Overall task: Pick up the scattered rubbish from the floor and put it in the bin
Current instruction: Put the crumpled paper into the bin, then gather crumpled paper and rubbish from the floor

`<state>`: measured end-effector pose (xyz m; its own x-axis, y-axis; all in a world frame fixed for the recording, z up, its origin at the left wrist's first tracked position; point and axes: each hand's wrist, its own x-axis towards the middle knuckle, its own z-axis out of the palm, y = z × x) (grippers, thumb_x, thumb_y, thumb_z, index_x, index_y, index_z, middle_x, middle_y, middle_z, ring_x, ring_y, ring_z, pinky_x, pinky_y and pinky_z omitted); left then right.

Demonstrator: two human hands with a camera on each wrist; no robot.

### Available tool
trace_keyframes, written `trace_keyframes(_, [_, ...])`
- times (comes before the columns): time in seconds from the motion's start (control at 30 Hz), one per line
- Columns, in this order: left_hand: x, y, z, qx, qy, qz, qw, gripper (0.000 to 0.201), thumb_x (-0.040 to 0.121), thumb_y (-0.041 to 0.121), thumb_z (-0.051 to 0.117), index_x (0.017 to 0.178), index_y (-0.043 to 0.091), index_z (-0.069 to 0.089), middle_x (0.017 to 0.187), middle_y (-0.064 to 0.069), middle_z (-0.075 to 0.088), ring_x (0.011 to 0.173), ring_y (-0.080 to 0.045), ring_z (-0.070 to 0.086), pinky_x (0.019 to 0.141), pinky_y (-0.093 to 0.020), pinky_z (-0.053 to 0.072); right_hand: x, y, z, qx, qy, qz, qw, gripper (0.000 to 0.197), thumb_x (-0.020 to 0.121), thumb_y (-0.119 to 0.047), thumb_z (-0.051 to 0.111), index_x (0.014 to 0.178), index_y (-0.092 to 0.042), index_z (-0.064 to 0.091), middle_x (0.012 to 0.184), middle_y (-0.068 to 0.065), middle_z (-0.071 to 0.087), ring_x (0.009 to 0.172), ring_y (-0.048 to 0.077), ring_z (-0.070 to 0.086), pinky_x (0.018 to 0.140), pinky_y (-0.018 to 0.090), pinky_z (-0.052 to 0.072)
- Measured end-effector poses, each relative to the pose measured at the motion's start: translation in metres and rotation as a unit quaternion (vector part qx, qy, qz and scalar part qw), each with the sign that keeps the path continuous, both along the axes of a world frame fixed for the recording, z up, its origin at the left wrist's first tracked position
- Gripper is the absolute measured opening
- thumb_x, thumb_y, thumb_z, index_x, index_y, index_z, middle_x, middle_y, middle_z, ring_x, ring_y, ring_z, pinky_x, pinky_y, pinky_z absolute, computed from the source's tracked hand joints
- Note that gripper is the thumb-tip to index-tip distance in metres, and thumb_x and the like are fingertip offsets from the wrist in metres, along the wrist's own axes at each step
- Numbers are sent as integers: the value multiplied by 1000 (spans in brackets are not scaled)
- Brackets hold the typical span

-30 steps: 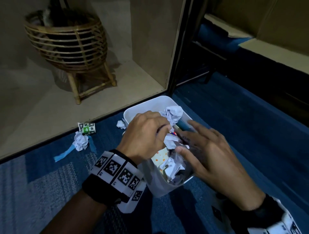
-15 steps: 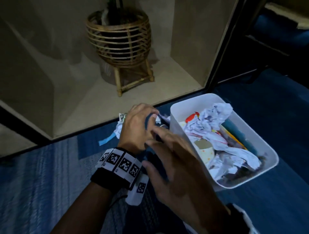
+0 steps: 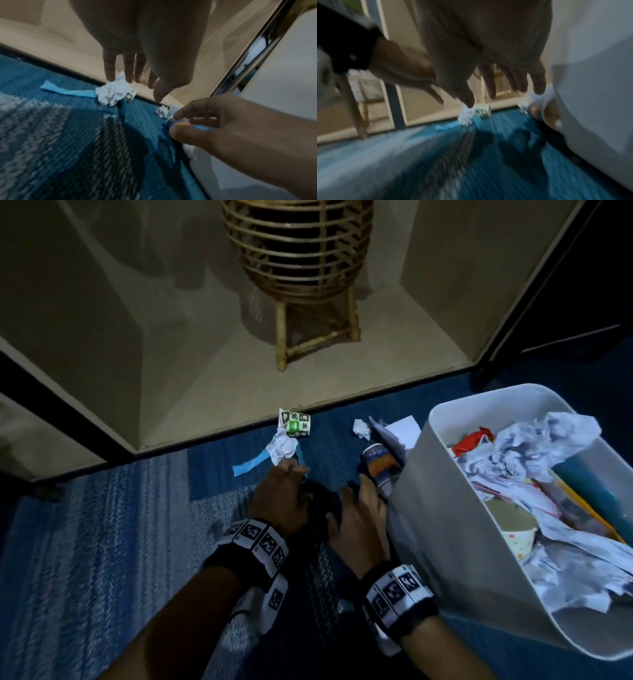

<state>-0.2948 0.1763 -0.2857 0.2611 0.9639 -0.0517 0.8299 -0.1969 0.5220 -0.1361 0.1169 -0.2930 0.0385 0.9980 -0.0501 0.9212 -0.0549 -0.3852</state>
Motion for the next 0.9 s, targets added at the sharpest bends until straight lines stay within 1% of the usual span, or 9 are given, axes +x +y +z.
trace_keyframes(0.13, [5,9,-12,61,24,18,998,62,72,17,74,131,10,56,145,-21,41,131,-42,42,104,-53,42,8,13,-21,16,-27,-5,999,46,78,-19,73,119,-8,58,158,27,27,142,44,34,102,55,45])
trace_keyframes(0.3, [2,48,-27,66,89,54,992,84,67,28,77,142,14,44,151,-26,29,139,-45,29,107,-57,35,12,40,-22,-4,-31,-69,997,54,76,-6,73,126,-10,53,145,26,41,107,44,59,78,45,55])
trace_keyframes(0.4, [0,66,-33,0,145,80,986,94,73,42,76,151,25,27,158,-19,17,145,-42,16,111,-58,28,19,57,-34,-22,-30,-97,995,69,76,-5,72,138,-12,41,142,29,40,115,50,55,88,52,54])
trace_keyframes(0.47, [-3,71,-39,-13,160,61,985,94,76,42,74,153,26,22,159,-16,15,146,-39,15,111,-58,29,28,67,-44,-22,-38,-118,992,74,76,0,66,141,-16,35,142,32,38,125,55,48,102,63,44])
trace_keyframes(0.53, [-8,72,-45,-11,131,41,990,90,75,31,75,152,23,28,156,-15,23,143,-37,24,109,-55,33,39,73,-53,-11,-60,-142,988,75,77,4,62,144,-17,36,144,33,37,137,56,35,115,66,28])
trace_keyframes(0.57, [-9,72,-47,-10,106,41,993,86,75,25,75,149,21,33,154,-16,27,140,-37,30,108,-51,35,44,74,-54,-10,-60,-153,986,74,80,4,61,146,-19,35,144,33,38,137,56,34,114,65,29])
trace_keyframes(0.67, [-9,72,-50,-13,68,58,996,68,77,13,71,139,15,45,145,-19,33,128,-39,42,102,-44,40,53,74,-56,-27,0,-153,988,75,83,4,61,148,-24,35,138,27,43,117,51,54,97,52,50])
trace_keyframes(0.8, [-7,76,-46,-13,87,58,994,51,78,11,70,127,13,53,134,-19,36,119,-39,44,94,-48,46,54,72,-53,-12,42,-139,989,68,87,-1,60,149,-18,39,140,27,42,111,47,58,92,49,51])
trace_keyframes(0.9, [-9,75,-44,-1,56,83,995,32,84,15,66,114,14,60,134,-20,41,113,-39,50,91,-48,48,45,65,-46,6,33,-140,990,67,81,-11,68,143,-15,42,123,23,50,97,44,60,76,46,52])
